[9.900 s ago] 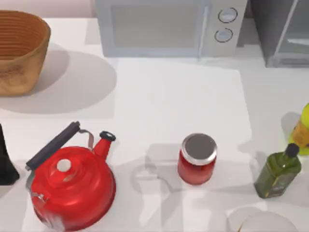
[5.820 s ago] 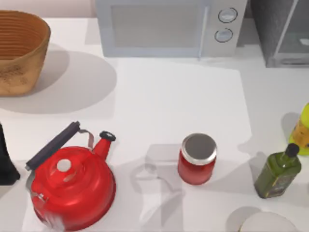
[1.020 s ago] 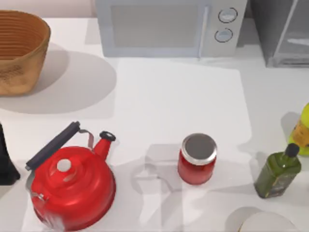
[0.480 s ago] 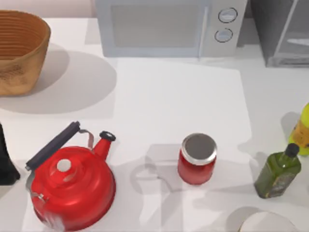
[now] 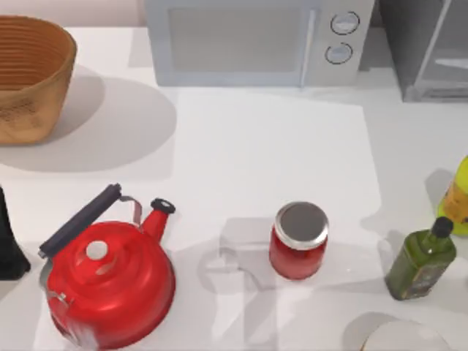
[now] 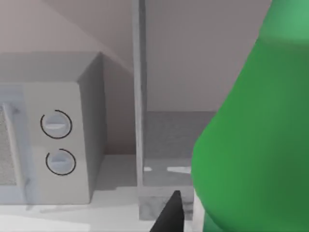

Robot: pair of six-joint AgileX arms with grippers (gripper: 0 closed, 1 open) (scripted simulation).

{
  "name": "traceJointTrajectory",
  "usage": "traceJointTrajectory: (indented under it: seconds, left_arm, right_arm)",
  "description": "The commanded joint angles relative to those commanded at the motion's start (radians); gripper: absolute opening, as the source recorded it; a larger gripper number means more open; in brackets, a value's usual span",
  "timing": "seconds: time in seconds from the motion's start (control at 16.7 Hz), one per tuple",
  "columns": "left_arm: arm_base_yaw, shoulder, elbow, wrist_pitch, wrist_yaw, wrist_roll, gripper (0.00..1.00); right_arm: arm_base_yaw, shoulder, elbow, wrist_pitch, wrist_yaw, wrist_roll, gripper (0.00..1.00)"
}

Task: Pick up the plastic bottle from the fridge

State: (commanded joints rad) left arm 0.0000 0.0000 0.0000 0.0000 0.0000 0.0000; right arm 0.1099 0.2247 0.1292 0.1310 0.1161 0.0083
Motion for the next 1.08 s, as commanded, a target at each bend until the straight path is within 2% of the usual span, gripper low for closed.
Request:
traceJointTrajectory:
  seconds: [0.24, 0.72, 1.08]
  left_arm:
    - [0.0, 0.0, 0.0, 0.0, 0.0, 0.0, 1.0]
    - [0.0, 0.0, 0.0, 0.0, 0.0, 0.0, 1.0]
    - [0.0, 0.0, 0.0, 0.0, 0.0, 0.0, 1.0]
  right_arm:
    - [0.149, 0.351, 0.163, 0.166, 0.158, 0.014, 0.0]
    - [0.493, 1.218, 0.518, 0.528, 0.506, 0.058, 0.0]
    - [0.694, 1.657, 0.742, 0.755, 0.708, 0.082, 0.0]
